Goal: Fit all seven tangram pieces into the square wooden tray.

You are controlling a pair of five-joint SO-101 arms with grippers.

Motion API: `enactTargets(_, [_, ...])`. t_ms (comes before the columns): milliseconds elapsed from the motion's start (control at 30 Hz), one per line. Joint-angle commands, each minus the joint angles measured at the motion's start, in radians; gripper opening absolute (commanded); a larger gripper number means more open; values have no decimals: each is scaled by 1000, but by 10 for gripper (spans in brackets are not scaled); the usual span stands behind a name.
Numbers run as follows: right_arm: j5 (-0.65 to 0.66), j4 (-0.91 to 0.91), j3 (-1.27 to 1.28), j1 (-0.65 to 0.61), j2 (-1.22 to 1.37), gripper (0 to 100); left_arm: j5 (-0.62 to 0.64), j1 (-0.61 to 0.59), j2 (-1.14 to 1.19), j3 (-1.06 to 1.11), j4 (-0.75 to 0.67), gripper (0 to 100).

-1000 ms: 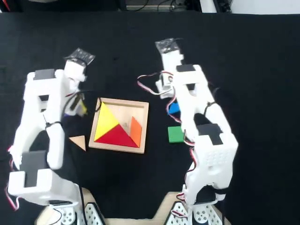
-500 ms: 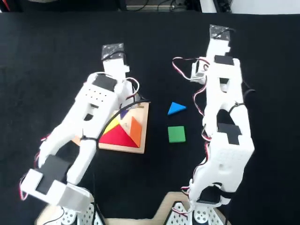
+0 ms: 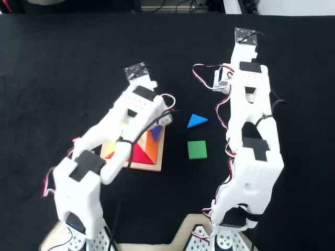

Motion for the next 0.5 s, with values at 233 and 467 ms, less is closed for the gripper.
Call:
enactTargets(233, [-2, -8, -91, -21, 50, 169, 38, 7, 37, -124, -5, 88])
enactTargets(467, [32, -8, -90, -26, 51, 169, 34, 12, 5, -124, -5, 110])
